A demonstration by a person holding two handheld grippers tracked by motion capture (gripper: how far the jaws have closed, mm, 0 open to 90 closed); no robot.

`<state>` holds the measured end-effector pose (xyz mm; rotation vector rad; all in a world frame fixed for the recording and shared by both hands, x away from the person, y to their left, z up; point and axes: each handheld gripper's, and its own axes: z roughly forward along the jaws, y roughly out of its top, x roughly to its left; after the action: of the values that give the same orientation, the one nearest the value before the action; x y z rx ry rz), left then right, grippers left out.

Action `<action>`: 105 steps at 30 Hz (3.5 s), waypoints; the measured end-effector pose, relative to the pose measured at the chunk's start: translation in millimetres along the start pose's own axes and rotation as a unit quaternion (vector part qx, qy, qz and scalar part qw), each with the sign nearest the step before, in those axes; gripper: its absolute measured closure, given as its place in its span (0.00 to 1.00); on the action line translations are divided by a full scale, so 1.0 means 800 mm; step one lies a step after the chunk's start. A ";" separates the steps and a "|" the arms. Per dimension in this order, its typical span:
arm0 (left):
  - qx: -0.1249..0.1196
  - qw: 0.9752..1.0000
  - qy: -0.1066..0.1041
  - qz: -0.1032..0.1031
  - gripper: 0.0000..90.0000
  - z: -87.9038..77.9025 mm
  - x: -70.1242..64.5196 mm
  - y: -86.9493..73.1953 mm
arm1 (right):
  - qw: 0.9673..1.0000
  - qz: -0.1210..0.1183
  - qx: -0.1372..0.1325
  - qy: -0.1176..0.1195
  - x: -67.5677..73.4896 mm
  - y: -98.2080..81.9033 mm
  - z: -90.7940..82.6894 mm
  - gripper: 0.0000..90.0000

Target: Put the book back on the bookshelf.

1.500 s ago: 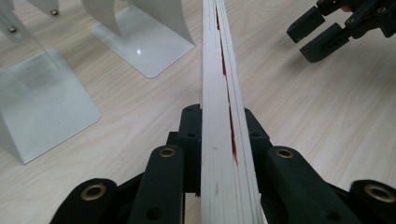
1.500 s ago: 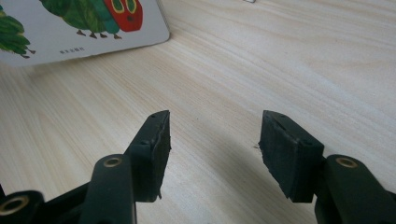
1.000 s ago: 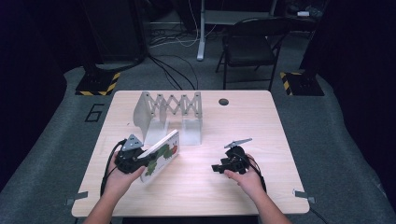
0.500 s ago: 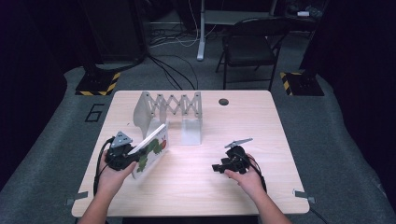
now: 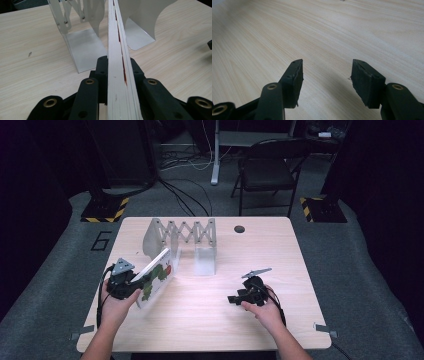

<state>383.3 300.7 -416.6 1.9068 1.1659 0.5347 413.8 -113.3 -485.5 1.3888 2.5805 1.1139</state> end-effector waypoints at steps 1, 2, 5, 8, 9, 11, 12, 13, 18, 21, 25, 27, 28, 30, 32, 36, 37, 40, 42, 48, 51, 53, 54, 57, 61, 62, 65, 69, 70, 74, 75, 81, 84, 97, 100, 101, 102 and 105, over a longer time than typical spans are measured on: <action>0.000 1.000 0.001 -0.001 0.84 0.001 0.001 0.000 | 1.000 0.000 0.000 0.000 0.000 0.000 0.000 0.47; 0.000 1.000 0.002 -0.001 0.84 0.001 0.001 0.001 | 1.000 0.001 -0.004 0.000 0.000 0.000 0.000 0.47; 0.002 1.000 0.007 0.001 0.84 0.004 0.001 0.004 | 1.000 0.001 -0.003 0.000 0.000 -0.001 0.000 0.47; 0.001 1.000 0.016 0.004 0.84 0.006 0.001 0.007 | 1.000 0.001 -0.005 0.000 -0.001 -0.001 -0.001 0.47; -0.004 1.000 0.020 0.001 0.84 0.007 0.001 0.008 | 1.000 0.001 -0.005 0.001 -0.001 -0.001 -0.002 0.48; -0.004 1.000 0.021 -0.002 0.84 0.009 0.003 0.011 | 1.000 0.001 -0.003 0.002 -0.001 -0.001 -0.003 0.47; -0.005 1.000 0.022 -0.003 0.84 0.010 0.004 0.013 | 1.000 0.001 -0.004 0.002 -0.002 -0.001 -0.003 0.48; -0.008 1.000 0.026 -0.004 0.84 0.011 0.005 0.014 | 1.000 0.004 -0.006 0.001 -0.002 -0.001 -0.003 0.48; -0.011 0.999 0.033 -0.009 0.84 0.016 0.010 0.023 | 1.000 0.004 -0.008 0.000 -0.003 -0.002 -0.004 0.47; -0.012 0.999 0.037 -0.007 0.84 0.019 0.011 0.029 | 1.000 0.007 -0.010 0.000 -0.003 -0.002 -0.004 0.47; -0.016 0.999 0.041 -0.010 0.84 0.022 0.012 0.036 | 1.000 0.007 -0.007 0.000 -0.003 -0.002 -0.004 0.48; -0.016 0.999 0.043 -0.012 0.84 0.024 0.011 0.038 | 1.000 0.005 -0.007 0.000 -0.003 -0.002 -0.004 0.48; -0.016 0.999 0.045 -0.014 0.84 0.025 0.011 0.039 | 1.000 0.006 -0.007 0.000 -0.003 -0.002 -0.005 0.48; -0.017 0.999 0.047 -0.014 0.84 0.028 0.011 0.040 | 1.000 0.004 -0.006 0.000 -0.004 -0.002 -0.005 0.47; -0.017 0.999 0.049 -0.017 0.84 0.031 0.011 0.042 | 1.000 0.003 -0.007 0.000 -0.004 -0.002 -0.005 0.47; -0.014 0.998 0.051 -0.017 0.84 0.036 0.010 0.045 | 1.000 0.005 -0.009 0.001 -0.004 -0.002 -0.005 0.48; -0.017 0.998 0.053 -0.018 0.84 0.038 0.010 0.046 | 1.000 0.003 -0.008 0.001 -0.004 -0.001 -0.006 0.47; -0.018 0.998 0.058 -0.020 0.84 0.041 0.008 0.049 | 1.000 0.003 -0.007 0.001 -0.004 -0.001 -0.006 0.48; -0.018 0.998 0.059 -0.024 0.84 0.044 0.007 0.052 | 1.000 0.003 -0.007 0.001 -0.004 -0.001 -0.006 0.48; -0.019 0.998 0.061 -0.030 0.84 0.052 0.003 0.054 | 1.000 0.001 -0.008 0.000 -0.005 -0.001 -0.005 0.47; -0.017 0.997 0.062 -0.035 0.84 0.056 0.004 0.055 | 1.000 0.004 -0.007 0.001 -0.004 -0.001 -0.006 0.47; -0.020 0.997 0.063 -0.037 0.84 0.058 0.005 0.055 | 1.000 0.003 -0.008 0.001 -0.005 -0.001 -0.006 0.47; -0.018 0.997 0.063 -0.038 0.84 0.058 0.006 0.056 | 1.000 0.004 -0.010 0.001 -0.005 -0.002 -0.006 0.47; -0.020 0.997 0.068 -0.039 0.84 0.062 0.007 0.057 | 1.000 0.003 -0.010 0.001 -0.005 -0.002 -0.005 0.47; -0.020 0.996 0.075 -0.043 0.84 0.066 0.009 0.058 | 1.000 0.001 -0.007 0.000 -0.005 -0.001 -0.005 0.47; -0.022 0.996 0.078 -0.046 0.84 0.069 0.010 0.058 | 1.000 0.001 -0.007 0.000 -0.005 -0.002 -0.005 0.47; -0.018 0.995 0.082 -0.045 0.84 0.071 0.011 0.058 | 1.000 0.004 -0.009 0.001 -0.005 -0.002 -0.005 0.47; -0.020 0.995 0.086 -0.048 0.84 0.077 0.012 0.056 | 1.000 0.003 -0.008 0.001 -0.006 -0.002 -0.005 0.47; -0.015 0.995 0.086 -0.048 0.84 0.077 0.013 0.056 | 1.000 0.003 -0.008 0.001 -0.006 -0.002 -0.005 0.47; -0.018 0.995 0.087 -0.053 0.84 0.081 0.011 0.055 | 1.000 0.003 -0.005 0.001 -0.006 -0.002 -0.005 0.47; -0.013 0.995 0.084 -0.052 0.84 0.081 0.011 0.056 | 1.000 0.000 -0.007 0.001 -0.007 -0.002 -0.005 0.47; -0.023 0.994 0.089 -0.055 0.84 0.087 0.008 0.057 | 1.000 0.005 -0.007 0.000 -0.007 -0.002 -0.005 0.47; -0.022 0.994 0.092 -0.055 0.84 0.089 0.007 0.057 | 1.000 0.007 -0.008 0.000 -0.007 -0.002 -0.005 0.47; -0.026 0.993 0.098 -0.066 0.84 0.099 0.007 0.058 | 1.000 0.007 -0.009 0.001 -0.008 -0.002 -0.005 0.47; -0.027 0.992 0.101 -0.067 0.84 0.100 0.009 0.057 | 1.000 0.008 -0.009 0.001 -0.008 -0.002 -0.006 0.47; -0.028 0.992 0.102 -0.069 0.84 0.100 0.009 0.057 | 1.000 0.008 -0.008 0.001 -0.008 -0.002 -0.006 0.47; -0.029 0.992 0.103 -0.070 0.84 0.101 0.010 0.057 | 1.000 0.008 -0.009 0.001 -0.008 -0.002 -0.006 0.47; -0.030 0.992 0.107 -0.064 0.84 0.102 0.009 0.057 | 1.000 0.007 -0.009 0.001 -0.008 -0.002 -0.005 0.47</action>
<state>467.9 261.8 -426.5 1.7425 1.3837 0.7091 415.2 -121.0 -485.2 1.4037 2.5597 1.1386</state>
